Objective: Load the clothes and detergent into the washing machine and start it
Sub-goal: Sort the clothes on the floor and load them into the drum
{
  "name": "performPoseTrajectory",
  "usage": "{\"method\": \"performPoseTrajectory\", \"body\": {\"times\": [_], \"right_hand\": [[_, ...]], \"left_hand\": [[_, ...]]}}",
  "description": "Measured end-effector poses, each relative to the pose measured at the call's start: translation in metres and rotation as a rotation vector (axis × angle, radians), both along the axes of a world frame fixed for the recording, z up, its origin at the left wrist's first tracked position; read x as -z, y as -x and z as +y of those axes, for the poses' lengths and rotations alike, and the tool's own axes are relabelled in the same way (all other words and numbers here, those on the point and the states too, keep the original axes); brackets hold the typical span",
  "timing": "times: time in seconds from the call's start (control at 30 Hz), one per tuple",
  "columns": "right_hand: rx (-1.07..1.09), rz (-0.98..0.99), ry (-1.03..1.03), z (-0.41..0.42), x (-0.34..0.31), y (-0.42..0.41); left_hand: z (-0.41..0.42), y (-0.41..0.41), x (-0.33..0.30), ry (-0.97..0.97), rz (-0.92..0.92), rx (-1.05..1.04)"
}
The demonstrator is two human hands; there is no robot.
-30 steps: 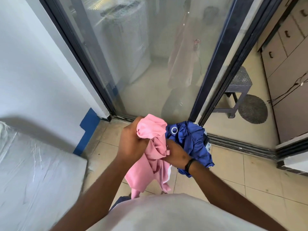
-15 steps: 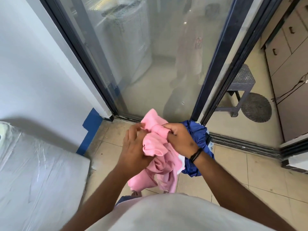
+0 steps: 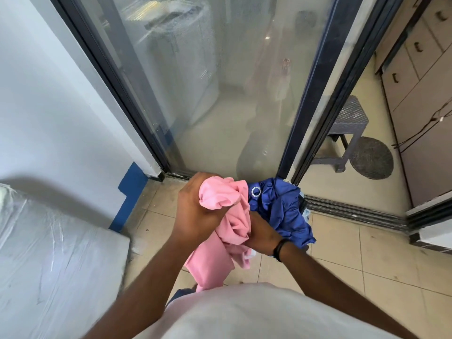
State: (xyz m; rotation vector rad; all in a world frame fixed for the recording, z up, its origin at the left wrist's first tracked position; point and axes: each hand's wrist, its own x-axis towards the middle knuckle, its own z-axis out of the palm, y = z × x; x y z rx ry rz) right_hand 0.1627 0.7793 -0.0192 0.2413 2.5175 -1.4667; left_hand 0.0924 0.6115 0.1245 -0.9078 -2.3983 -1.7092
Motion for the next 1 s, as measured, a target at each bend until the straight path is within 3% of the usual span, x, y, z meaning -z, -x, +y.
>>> {"method": "performPoseTrajectory", "body": {"times": [0.2,0.3,0.4,0.57,0.7,0.77,0.83,0.93,1.0], "right_hand": [[0.252,0.035,-0.194,0.006,-0.011,-0.001],[0.319,0.183,-0.013,0.006,-0.038,0.013],[0.196,0.318,0.175,-0.008,-0.069,0.025],[0.105,0.386,0.467,-0.017,-0.120,0.023],[0.052,0.419,0.417,-0.001,-0.152,0.016],[0.042,0.375,0.329,0.004,-0.156,0.014],[0.097,0.347,0.331,0.004,-0.153,0.011],[0.225,0.309,0.551,0.008,-0.142,-0.003],[0.141,0.187,0.787,0.024,-0.123,-0.010]], "left_hand": [[-0.015,0.004,-0.024,0.190,-0.045,0.108],[-0.022,0.012,-0.021,0.328,-0.022,0.235],[-0.019,0.008,-0.013,0.576,0.113,0.286],[-0.012,0.018,-0.001,0.559,0.000,0.361],[-0.008,0.033,0.001,0.682,0.123,0.350],[-0.006,0.020,0.001,0.634,0.305,0.279],[-0.004,0.009,-0.002,0.596,0.279,0.258],[-0.002,0.012,0.005,0.612,0.285,0.211],[-0.008,0.015,0.010,0.606,0.258,0.197]]}}
